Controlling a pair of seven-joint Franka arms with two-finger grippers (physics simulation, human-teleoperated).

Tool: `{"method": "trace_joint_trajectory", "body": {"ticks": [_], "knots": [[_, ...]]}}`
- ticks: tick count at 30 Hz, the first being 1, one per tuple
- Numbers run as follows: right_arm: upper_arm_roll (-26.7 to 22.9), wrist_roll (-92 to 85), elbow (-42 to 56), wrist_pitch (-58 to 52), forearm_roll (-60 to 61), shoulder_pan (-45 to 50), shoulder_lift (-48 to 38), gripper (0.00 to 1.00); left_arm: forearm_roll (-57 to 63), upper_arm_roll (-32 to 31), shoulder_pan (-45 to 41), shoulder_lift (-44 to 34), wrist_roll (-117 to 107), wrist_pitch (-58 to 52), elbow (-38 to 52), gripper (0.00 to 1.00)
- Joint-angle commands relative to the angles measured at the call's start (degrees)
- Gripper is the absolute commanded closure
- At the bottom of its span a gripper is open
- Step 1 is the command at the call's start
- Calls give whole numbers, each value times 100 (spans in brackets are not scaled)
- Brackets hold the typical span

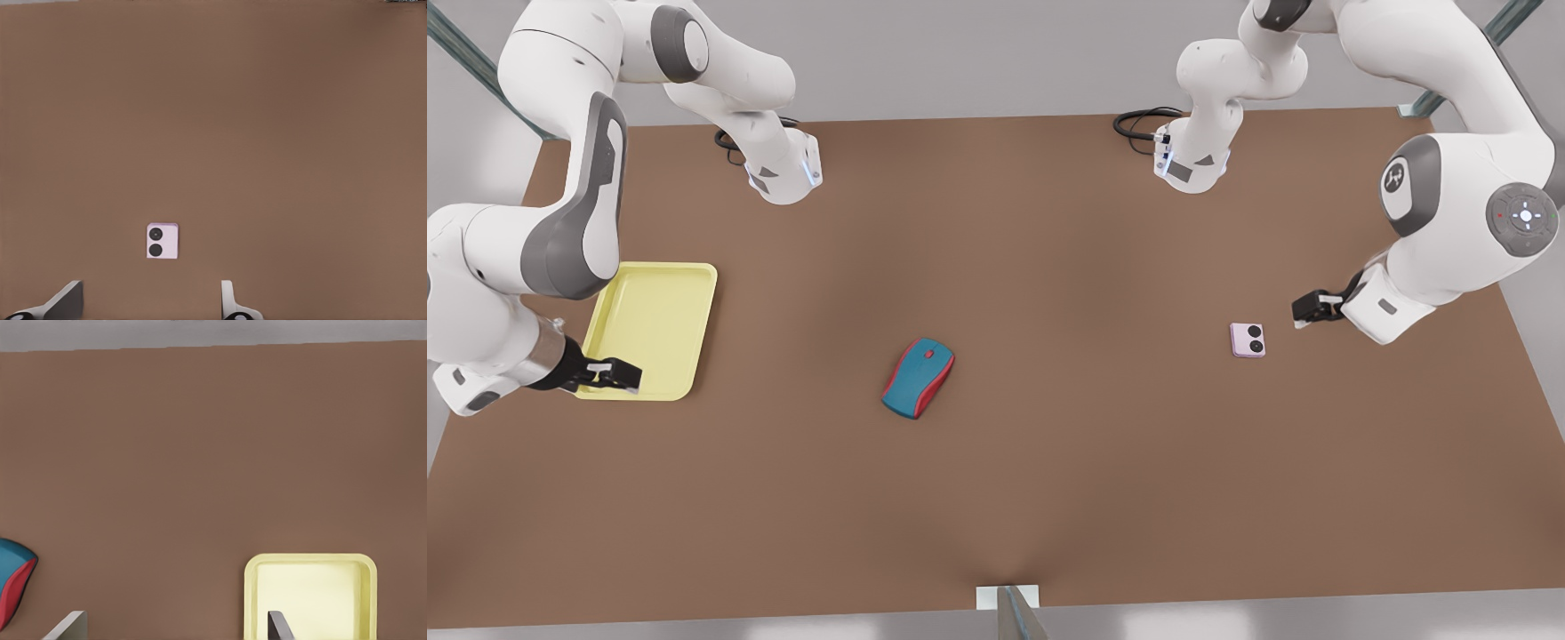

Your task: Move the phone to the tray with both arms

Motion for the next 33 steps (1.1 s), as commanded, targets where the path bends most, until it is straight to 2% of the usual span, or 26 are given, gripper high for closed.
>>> {"method": "trace_joint_trajectory", "body": {"ticks": [1, 3, 5, 8, 12, 15, 20, 27, 33], "knots": [[4, -90, 2, 129, 4, 1, -7, 0, 15, 0, 0, 2, 268, 219, 3, 0], [-5, -90, 2, 138, 4, 1, -7, 0, 15, 9, -9, 159, 347, 499, -137, 0], [-5, -90, 11, 138, 4, 1, -7, 0, -2, 18, -18, 37, 856, 1941, -1534, 0], [4, -90, 11, 138, 4, 1, -7, 0, -55, 351, -9, -183, 1735, 3190, -2906, 0], [4, -90, 11, 129, 4, 1, -7, 0, -55, 589, -18, -385, 1894, 4771, -4242, 0], [4, -90, 11, 129, 4, 1, -7, 0, -73, 642, -18, -271, 1885, 5853, -4928, 0], [-5, -90, 11, 129, 4, 1, -7, 0, -81, 677, -18, 239, 1824, 6433, -5209, 0], [4, -90, 11, 138, 4, 1, -7, 0, -81, 677, -18, 450, 1630, 6846, -5763, 0], [4, -90, 11, 138, 4, 1, -7, 0, -81, 765, -18, 599, 1332, 6934, -5859, 0]]}}
